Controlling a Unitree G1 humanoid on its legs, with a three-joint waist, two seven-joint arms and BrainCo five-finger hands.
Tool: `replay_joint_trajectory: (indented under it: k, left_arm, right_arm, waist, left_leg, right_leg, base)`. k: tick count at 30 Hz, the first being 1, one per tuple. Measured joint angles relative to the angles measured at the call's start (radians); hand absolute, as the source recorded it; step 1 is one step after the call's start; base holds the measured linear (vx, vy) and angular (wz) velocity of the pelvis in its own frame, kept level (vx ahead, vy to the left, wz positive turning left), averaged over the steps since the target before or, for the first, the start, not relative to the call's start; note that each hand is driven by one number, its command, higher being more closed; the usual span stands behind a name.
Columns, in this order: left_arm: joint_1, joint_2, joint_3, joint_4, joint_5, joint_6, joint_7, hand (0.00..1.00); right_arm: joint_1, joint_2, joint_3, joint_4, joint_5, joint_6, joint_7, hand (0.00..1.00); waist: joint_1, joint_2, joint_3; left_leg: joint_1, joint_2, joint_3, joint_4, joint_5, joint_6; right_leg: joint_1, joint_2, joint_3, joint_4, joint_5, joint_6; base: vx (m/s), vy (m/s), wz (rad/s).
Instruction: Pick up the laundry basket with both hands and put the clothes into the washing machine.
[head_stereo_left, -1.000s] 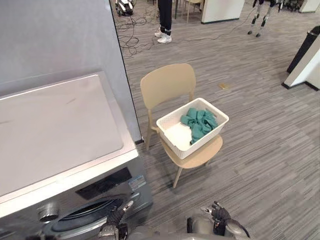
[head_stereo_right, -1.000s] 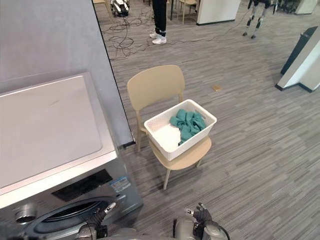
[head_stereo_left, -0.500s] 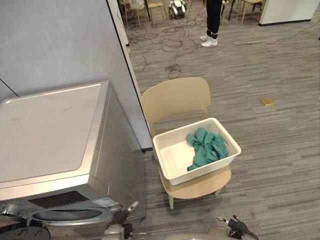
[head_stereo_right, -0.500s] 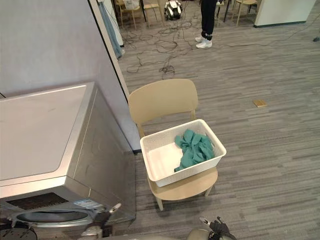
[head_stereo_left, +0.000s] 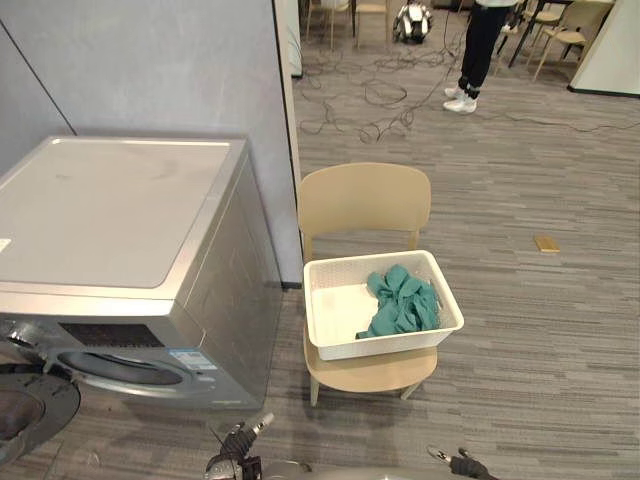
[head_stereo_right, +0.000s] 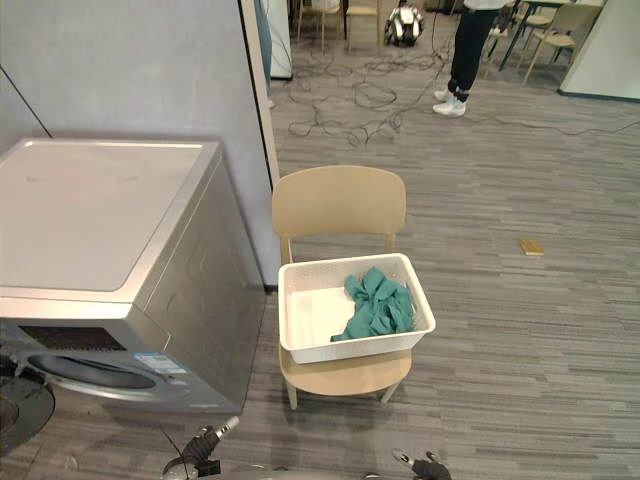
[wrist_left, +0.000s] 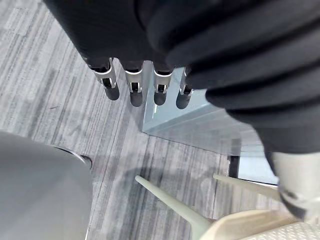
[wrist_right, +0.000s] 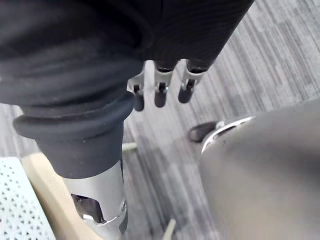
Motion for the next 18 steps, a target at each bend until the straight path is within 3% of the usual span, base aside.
replay_joint_trajectory:
  k: [2, 4, 6, 7, 8, 9, 11, 12, 14, 16, 17, 18]
  left_arm:
    - [0.001, 0.001, -0.012, 0.001, 0.0, 0.001, 0.0, 0.0]
    - [-0.003, -0.002, -0.013, 0.001, 0.001, 0.0, 0.0, 0.0]
    - [-0.012, 0.0, -0.031, 0.0, 0.001, -0.001, 0.0, 0.0]
    - [-0.024, 0.01, -0.043, -0.001, 0.001, -0.001, 0.0, 0.0]
    - [-0.029, 0.013, -0.044, -0.002, 0.001, 0.0, -0.001, 0.0]
    - [-0.032, 0.012, -0.043, -0.012, 0.004, 0.0, -0.001, 0.0]
    - [-0.031, 0.009, -0.037, -0.02, 0.033, 0.002, 0.0, 0.0]
    - [-0.031, 0.007, -0.033, -0.022, 0.04, 0.0, 0.0, 0.0]
    - [-0.027, -0.003, 0.001, -0.022, 0.041, 0.0, 0.002, 0.0]
    - [-0.02, -0.001, 0.02, -0.027, 0.04, -0.002, 0.001, 0.0]
    - [-0.017, 0.002, 0.023, -0.034, 0.04, -0.003, 0.001, 0.0]
    - [-0.005, 0.002, 0.037, -0.04, 0.042, -0.006, 0.001, 0.0]
  right_arm:
    - [0.007, 0.001, 0.0, -0.004, 0.004, -0.004, 0.0, 0.0]
    - [0.005, 0.002, -0.001, -0.008, 0.002, -0.004, 0.001, 0.0]
    - [-0.013, -0.001, 0.026, -0.021, 0.0, -0.008, 0.001, 0.0]
    - [-0.013, 0.009, 0.056, -0.056, 0.001, -0.011, 0.003, 0.0]
    - [-0.014, 0.013, 0.066, -0.076, 0.001, -0.014, 0.006, 0.0]
    - [-0.015, 0.02, 0.077, -0.113, 0.002, -0.015, 0.016, 0.0]
    - [-0.006, 0.023, 0.078, -0.128, 0.001, -0.016, 0.017, 0.0]
    - [-0.001, 0.023, 0.069, -0.128, 0.002, -0.016, 0.012, 0.0]
    - [0.006, 0.029, 0.033, -0.127, 0.001, -0.015, 0.0, 0.0]
    - [0.025, 0.052, -0.025, -0.104, 0.0, -0.012, -0.005, 0.0]
    - [0.026, 0.057, -0.036, -0.089, 0.0, -0.01, -0.003, 0.0]
    - [0.023, 0.055, -0.055, -0.052, -0.001, -0.001, -0.002, 0.0]
  waist:
    - [-0.004, 0.005, 0.002]
    - [-0.003, -0.005, 0.015]
    - [-0.002, 0.003, 0.035]
    - [-0.005, -0.006, 0.05]
    - [-0.005, -0.018, 0.068]
    - [-0.008, -0.016, 0.098]
    - [-0.012, -0.035, 0.093]
    - [-0.003, -0.035, 0.094]
    - [-0.005, -0.029, 0.089]
    - [-0.006, -0.048, 0.07]
    - [-0.005, -0.058, 0.061]
    - [0.001, -0.062, 0.03]
  left_leg:
    - [0.024, -0.024, -0.028, -0.043, 0.023, 0.008]
    - [0.042, -0.033, -0.047, -0.062, 0.021, 0.009]
    - [0.058, -0.02, -0.054, -0.054, 0.022, 0.011]
    - [0.064, -0.023, -0.051, -0.028, 0.013, 0.022]
    - [0.073, -0.024, -0.051, -0.018, 0.006, 0.03]
    - [0.092, -0.018, -0.064, -0.004, -0.005, 0.035]
    - [0.095, -0.015, -0.08, 0.007, -0.013, 0.032]
    - [0.11, -0.015, -0.095, 0.0, -0.013, 0.026]
    - [0.112, -0.012, -0.132, 0.007, -0.025, 0.005]
    - [0.091, -0.01, -0.195, 0.026, -0.049, -0.032]
    - [0.086, -0.01, -0.208, 0.027, -0.052, -0.042]
    - [0.072, 0.01, -0.228, 0.02, -0.052, -0.069]
  right_leg:
    - [0.022, -0.017, -0.03, -0.011, 0.001, 0.007]
    - [0.001, -0.038, -0.041, 0.091, -0.038, 0.021]
    - [-0.127, -0.059, -0.022, 0.385, -0.06, 0.032]
    - [-0.215, -0.081, 0.021, 0.585, -0.039, 0.065]
    - [-0.247, -0.088, 0.048, 0.663, -0.013, 0.092]
    - [-0.305, -0.088, 0.104, 0.794, 0.041, 0.087]
    - [-0.368, -0.089, 0.153, 0.89, -0.007, 0.058]
    - [-0.368, -0.11, 0.167, 0.85, -0.031, 0.055]
    - [-0.316, -0.132, 0.216, 0.679, -0.024, 0.04]
    - [-0.203, -0.14, 0.252, 0.422, -0.004, 0.074]
    - [-0.182, -0.149, 0.229, 0.378, 0.009, 0.083]
    - [-0.134, -0.142, 0.176, 0.284, -0.038, 0.1]
  base:
    - [0.09, 0.049, 0.38]
    - [0.09, 0.021, 0.29]
    - [0.05, 0.009, 0.15]
    - [0.06, 0.003, 0.1]
    - [0.07, -0.031, 0.21]
    - [0.04, -0.056, 0.31]
    - [0.06, -0.092, 0.41]
    - [0.11, -0.13, 0.5]
    - [0.09, -0.141, 0.57]
    - [0.06, -0.267, 0.79]
    - [0.1, -0.39, 0.61]
    - [0.13, -0.425, 0.25]
